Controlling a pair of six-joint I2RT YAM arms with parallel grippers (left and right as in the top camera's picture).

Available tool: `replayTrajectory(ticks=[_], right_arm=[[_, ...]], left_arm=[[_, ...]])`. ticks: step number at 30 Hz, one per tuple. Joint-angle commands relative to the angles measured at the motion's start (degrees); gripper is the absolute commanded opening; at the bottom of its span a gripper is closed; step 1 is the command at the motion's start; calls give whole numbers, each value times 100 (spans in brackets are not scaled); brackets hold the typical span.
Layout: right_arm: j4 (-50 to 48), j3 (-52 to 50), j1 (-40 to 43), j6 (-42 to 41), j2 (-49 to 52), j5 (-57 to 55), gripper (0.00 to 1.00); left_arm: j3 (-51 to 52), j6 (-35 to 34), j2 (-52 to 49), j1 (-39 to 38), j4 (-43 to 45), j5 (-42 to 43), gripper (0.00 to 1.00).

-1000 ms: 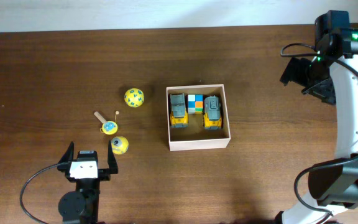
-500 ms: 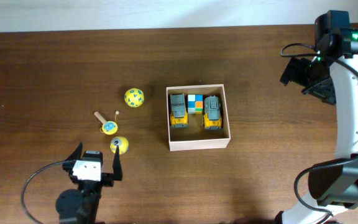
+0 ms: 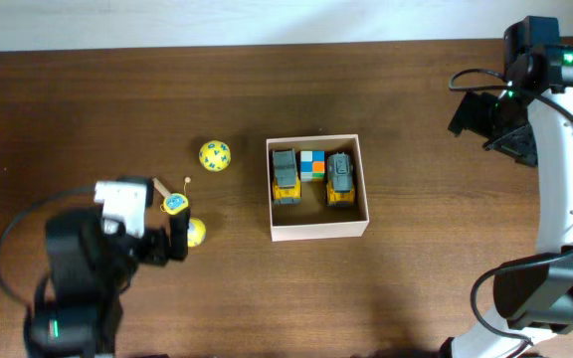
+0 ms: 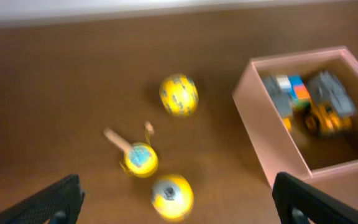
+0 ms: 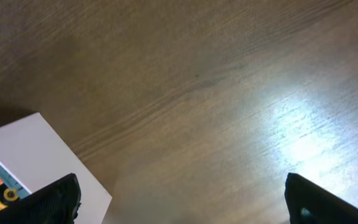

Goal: Pack container
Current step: 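Move the left gripper toward the yellow lettered ball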

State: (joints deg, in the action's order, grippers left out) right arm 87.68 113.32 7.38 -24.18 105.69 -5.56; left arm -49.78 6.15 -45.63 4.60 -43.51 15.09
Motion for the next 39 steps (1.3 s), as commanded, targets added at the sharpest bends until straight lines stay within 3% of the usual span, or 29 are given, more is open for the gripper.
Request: replayTrajectory(ticks=[1, 7, 15, 21, 25, 27, 36, 39], right_arm=[[-4, 70, 20, -9, -74, -52, 99], [-4, 70, 20, -9, -74, -52, 99], [-4, 70, 20, -9, -74, -52, 99], [-7, 70, 20, -9, -74, -52, 99], [-7, 70, 20, -9, -74, -52, 99], [-4, 70, 20, -9, -74, -52, 99], [-7, 70, 20, -9, -74, -52, 99], [-4, 70, 20, -9, -74, -52, 99]], left_arm=[[-691, -90, -1178, -22, -387, 542, 99], [-1460, -90, -2944, -22, -728, 1012, 99], [-1499, -92, -4374, -22, -601, 1086, 99], [-1499, 11, -5045, -35, -26, 1279, 99], [-1539, 535, -5080, -114, 417, 1237, 99], [-1609, 730, -5080, -214, 651, 973, 99], [-1617, 1025, -5180, -1224, 2009, -1672, 99], [-1617, 1023, -5294, -1384, 2398, -2052, 99]])
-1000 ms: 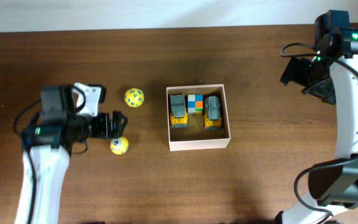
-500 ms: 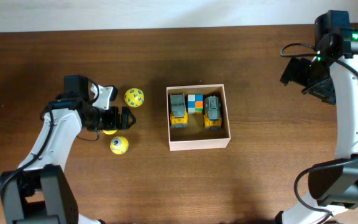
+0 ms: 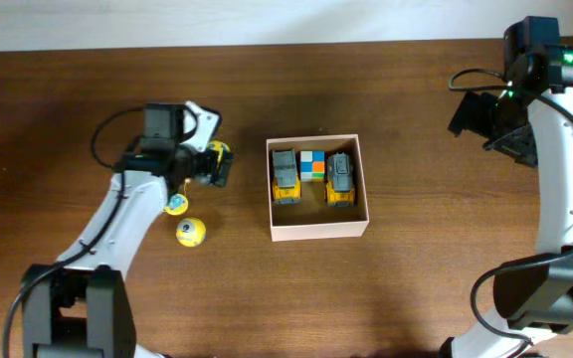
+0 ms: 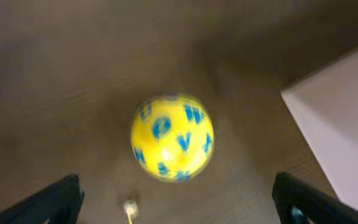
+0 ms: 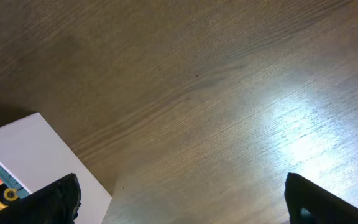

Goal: Pack container
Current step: 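Move the left gripper toward the yellow lettered ball, then lower the left gripper around the yellow lettered ball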

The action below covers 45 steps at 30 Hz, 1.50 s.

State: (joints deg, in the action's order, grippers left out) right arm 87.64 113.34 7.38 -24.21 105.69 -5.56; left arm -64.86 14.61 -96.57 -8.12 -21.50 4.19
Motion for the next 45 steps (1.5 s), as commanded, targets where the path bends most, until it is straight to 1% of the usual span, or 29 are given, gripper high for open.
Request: replayTrajectory(ticks=[1, 12, 17, 25, 38, 39, 40, 42, 43, 44, 45], right_arm=[[0, 68, 20, -7, -74, -52, 99], [-2, 68, 20, -7, -74, -52, 99], [0, 68, 15, -7, -74, -50, 99], [0, 68, 15, -7, -74, -52, 99], [0, 68, 15, -7, -74, -52, 99], [0, 68, 15, -7, -74, -52, 99], [-2, 68, 15, -7, -74, -52, 99], [0, 68, 15, -7, -74, -52, 99], [0, 68, 15, -7, -74, -52, 99], [0, 68, 15, -7, -74, -52, 99], [0, 68, 15, -7, -74, -52, 99]], left_arm=[[-109, 175, -254, -122, 247, -964, 99], [-109, -127, -990, -122, 328, -957, 99], [-109, -170, -1058, -120, 494, -890, 99], [-109, -175, -1204, -120, 850, -365, 99], [-109, -310, -1471, -122, 1141, -284, 100], [-109, -354, -1486, -122, 1169, -282, 97], [-109, -391, -1508, -122, 1187, -284, 91], [-109, -490, -1523, -120, 1187, -284, 65], [-109, -511, -1523, -122, 1182, -284, 55], [-109, -540, -1523, -127, 1182, -286, 52], [-109, -540, -1523, -127, 1182, -284, 52]])
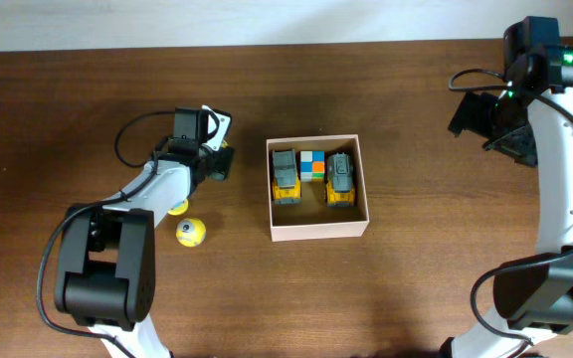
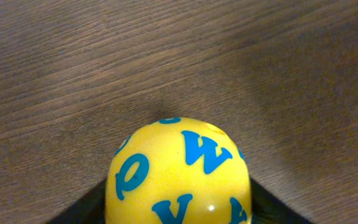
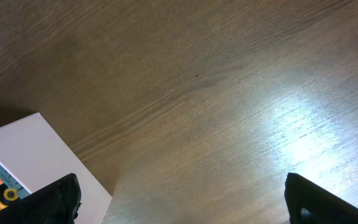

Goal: Pack container
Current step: 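Lower the left gripper around the yellow lettered ball, then close the left gripper on the lettered ball and carry it to the box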

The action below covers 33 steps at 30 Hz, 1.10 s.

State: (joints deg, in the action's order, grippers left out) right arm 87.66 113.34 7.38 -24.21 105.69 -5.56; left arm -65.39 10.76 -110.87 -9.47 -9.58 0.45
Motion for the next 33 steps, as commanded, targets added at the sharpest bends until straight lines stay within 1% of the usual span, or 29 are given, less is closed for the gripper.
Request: replayTrajectory(ticks=[1, 7, 10, 13, 22, 24, 28, 33], right_arm=[[-4, 68, 15, -7, -74, -52, 99], [-2, 68, 15, -7, -74, -52, 99], [-4, 68, 15, -7, -74, -52, 99], [-2, 68, 15, -7, -74, -52, 99], [-2, 68, 15, -7, -74, -52, 99], [-4, 68, 15, -7, -74, -52, 99], [-4, 68, 15, -7, -74, -52, 99], [-4, 68, 15, -7, -74, -52, 99]], left_arm=[[-57, -155, -94, 9, -9, 87, 52], [-57, -262, -92, 9, -103, 90, 52], [-118, -258, -46, 9, -367, 85, 51], [-334, -258, 85, 11, -837, 85, 48], [-1386, -258, 962, -2, -2448, 90, 48], [-1600, -256, 1191, -33, -2850, 116, 46], [-1832, -254, 1700, -127, -3484, 437, 45], [-1832, -234, 2221, -326, -3950, 909, 45]])
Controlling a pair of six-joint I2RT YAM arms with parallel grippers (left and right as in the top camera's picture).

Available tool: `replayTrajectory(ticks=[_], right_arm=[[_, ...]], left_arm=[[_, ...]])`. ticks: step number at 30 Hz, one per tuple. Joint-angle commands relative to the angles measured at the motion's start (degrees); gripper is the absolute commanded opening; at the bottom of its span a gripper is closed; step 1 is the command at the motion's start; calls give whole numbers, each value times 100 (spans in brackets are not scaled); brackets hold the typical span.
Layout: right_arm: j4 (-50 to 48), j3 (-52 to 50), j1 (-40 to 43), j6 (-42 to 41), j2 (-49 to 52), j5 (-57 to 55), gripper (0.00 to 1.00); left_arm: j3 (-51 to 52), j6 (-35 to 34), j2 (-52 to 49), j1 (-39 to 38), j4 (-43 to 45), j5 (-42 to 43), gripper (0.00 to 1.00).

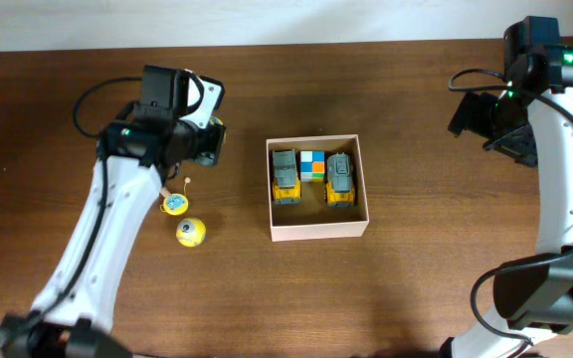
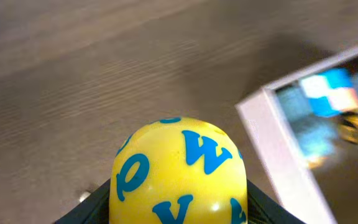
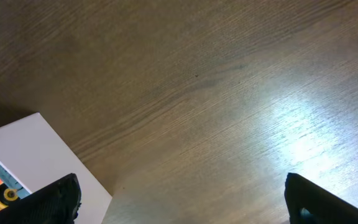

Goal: Pack container
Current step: 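Close the left gripper on the lettered ball and carry it to the box, then lower the lettered ball into the box's lower left and release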

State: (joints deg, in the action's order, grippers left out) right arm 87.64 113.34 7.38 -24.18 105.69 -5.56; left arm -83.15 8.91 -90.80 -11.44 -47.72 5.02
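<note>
A yellow ball with blue letters (image 2: 179, 171) sits between the fingers of my left gripper (image 1: 202, 144), which is shut on it and holds it above the table, left of the box. The white open box (image 1: 318, 234) stands at the table's middle; its near wall (image 2: 278, 143) shows to the right of the ball. Inside lie two yellow-grey trucks (image 1: 286, 177) (image 1: 339, 177) and a colour cube (image 1: 312, 164). My right gripper (image 3: 194, 205) hangs open and empty over bare wood at the far right, near a box corner (image 3: 36, 155).
On the table left of the box, below my left arm, lie a small yellow-and-blue toy with a stick (image 1: 174, 203) and a small yellow ball (image 1: 189, 232). The right arm (image 1: 565, 149) runs along the right edge.
My left gripper, then down around the lettered ball on the table, now holds the ball raised off the wood, with the box in its view. The right arm has not moved.
My left gripper was open at the front left, beside the two small toys. Then it hung open over the lettered ball. Then its fingers sat against the ball on the table, and now the ball is held up beside the box. The right gripper stayed open throughout.
</note>
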Motion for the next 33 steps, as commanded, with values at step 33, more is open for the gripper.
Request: replayTrajectory(ticks=[33], right_arm=[[0, 68, 15, -9, -74, -52, 99]], left_arm=[[61, 625, -728, -1895, -970, 726, 46]])
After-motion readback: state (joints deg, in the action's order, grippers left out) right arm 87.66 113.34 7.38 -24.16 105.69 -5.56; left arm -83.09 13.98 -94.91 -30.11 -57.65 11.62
